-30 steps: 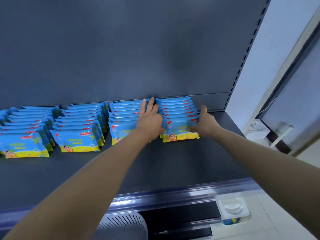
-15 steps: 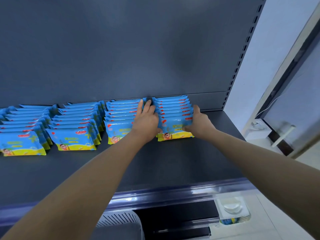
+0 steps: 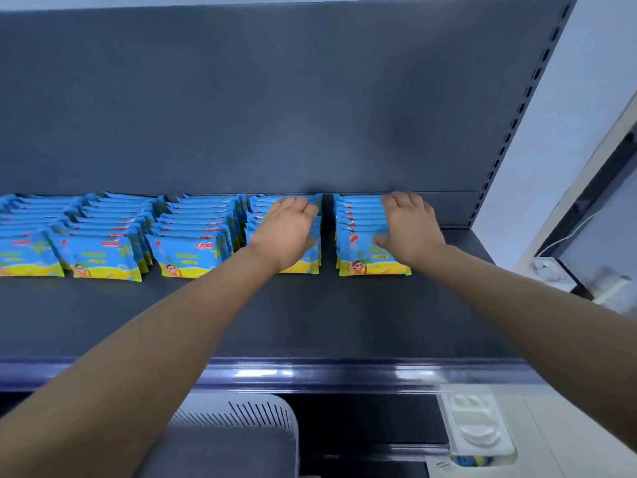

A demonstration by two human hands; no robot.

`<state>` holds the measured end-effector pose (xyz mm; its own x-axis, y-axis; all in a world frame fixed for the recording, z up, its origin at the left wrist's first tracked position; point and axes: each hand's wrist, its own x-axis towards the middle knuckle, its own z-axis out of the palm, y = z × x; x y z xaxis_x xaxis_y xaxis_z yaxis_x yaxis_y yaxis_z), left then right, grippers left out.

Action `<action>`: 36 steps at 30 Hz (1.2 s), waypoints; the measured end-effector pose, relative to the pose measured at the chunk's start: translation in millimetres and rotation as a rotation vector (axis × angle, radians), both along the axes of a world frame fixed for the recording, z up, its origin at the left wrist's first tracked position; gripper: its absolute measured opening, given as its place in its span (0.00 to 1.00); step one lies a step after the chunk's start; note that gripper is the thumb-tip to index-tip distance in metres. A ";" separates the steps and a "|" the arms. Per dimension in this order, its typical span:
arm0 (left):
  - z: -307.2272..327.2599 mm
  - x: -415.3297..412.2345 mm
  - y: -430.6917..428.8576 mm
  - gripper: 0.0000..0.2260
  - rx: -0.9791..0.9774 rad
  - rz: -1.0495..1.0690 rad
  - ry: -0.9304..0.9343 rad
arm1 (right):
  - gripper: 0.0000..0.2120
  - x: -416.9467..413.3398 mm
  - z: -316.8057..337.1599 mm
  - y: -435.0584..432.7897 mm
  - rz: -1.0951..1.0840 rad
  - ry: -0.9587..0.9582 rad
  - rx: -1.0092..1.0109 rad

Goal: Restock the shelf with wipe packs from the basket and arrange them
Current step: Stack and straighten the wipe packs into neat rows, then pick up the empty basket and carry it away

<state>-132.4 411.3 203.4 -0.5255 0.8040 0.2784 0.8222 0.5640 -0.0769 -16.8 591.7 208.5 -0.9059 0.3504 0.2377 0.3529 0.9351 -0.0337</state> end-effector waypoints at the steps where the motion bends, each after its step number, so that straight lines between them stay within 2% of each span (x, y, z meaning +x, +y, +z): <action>1: 2.6 0.3 -6.9 0.20 0.002 0.008 0.002 | 0.31 -2.0 3.7 -6.1 0.032 0.005 0.019; 10: 9.3 13.4 -102.1 0.26 0.074 0.160 -0.023 | 0.28 -24.6 12.3 -89.0 0.306 0.079 0.106; 18: -16.9 32.8 -215.8 0.24 0.150 0.191 -0.016 | 0.27 -5.2 -11.4 -179.3 0.374 0.095 0.159; 22: -41.6 45.1 -276.9 0.25 0.165 0.202 -0.081 | 0.26 22.1 -36.9 -234.3 0.324 0.038 0.100; 27: -85.0 57.2 -351.3 0.23 0.169 0.248 -0.248 | 0.26 63.5 -79.4 -294.2 0.234 -0.024 0.023; 32: -137.8 65.7 -407.2 0.23 0.113 0.404 -0.421 | 0.26 99.3 -120.6 -320.3 0.078 -0.148 -0.096; 36: -166.8 72.8 -428.5 0.27 0.167 0.581 -0.622 | 0.26 122.7 -151.6 -322.1 -0.060 -0.247 -0.228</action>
